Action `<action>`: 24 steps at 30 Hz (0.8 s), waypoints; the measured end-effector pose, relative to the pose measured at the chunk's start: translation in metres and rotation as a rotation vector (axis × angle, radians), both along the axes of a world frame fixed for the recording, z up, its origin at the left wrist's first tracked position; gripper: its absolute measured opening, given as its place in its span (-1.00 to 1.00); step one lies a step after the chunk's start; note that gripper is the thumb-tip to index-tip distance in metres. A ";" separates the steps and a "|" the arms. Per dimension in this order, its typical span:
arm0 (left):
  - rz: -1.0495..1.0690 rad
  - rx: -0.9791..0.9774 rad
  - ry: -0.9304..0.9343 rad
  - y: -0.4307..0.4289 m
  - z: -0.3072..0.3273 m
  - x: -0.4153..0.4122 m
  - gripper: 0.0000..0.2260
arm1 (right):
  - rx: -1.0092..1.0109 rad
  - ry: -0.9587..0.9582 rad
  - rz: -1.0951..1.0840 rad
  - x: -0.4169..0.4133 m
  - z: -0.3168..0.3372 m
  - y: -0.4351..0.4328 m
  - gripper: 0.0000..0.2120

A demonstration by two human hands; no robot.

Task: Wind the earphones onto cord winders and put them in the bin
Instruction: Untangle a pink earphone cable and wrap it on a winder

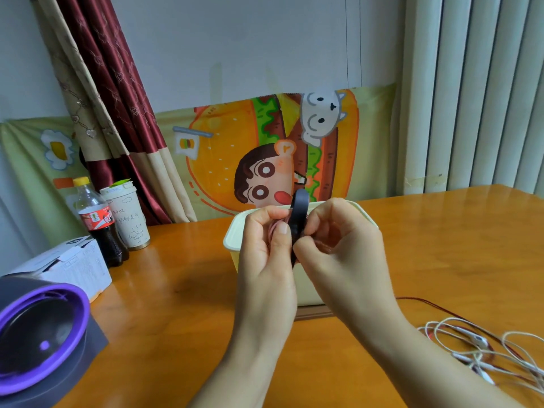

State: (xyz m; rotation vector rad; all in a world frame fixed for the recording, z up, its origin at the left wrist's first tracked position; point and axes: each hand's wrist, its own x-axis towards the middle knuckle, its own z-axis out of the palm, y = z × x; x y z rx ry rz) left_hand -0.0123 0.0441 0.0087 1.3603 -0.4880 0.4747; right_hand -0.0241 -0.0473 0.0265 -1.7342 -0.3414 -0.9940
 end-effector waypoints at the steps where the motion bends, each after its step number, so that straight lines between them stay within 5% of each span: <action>1: -0.005 0.030 -0.003 0.002 0.001 0.000 -0.85 | 0.019 0.034 0.025 0.001 0.001 -0.003 -0.87; 7: -0.127 0.029 0.080 0.013 0.007 0.002 -0.87 | 0.006 0.199 0.224 0.000 0.011 -0.021 -0.87; 16: -0.090 -0.055 0.092 0.018 0.010 0.006 -0.79 | -0.202 0.119 0.113 -0.005 0.010 -0.011 -0.89; 24: -0.141 0.039 0.090 0.016 0.009 0.003 -0.78 | 0.011 0.252 0.206 0.001 0.010 -0.015 -0.87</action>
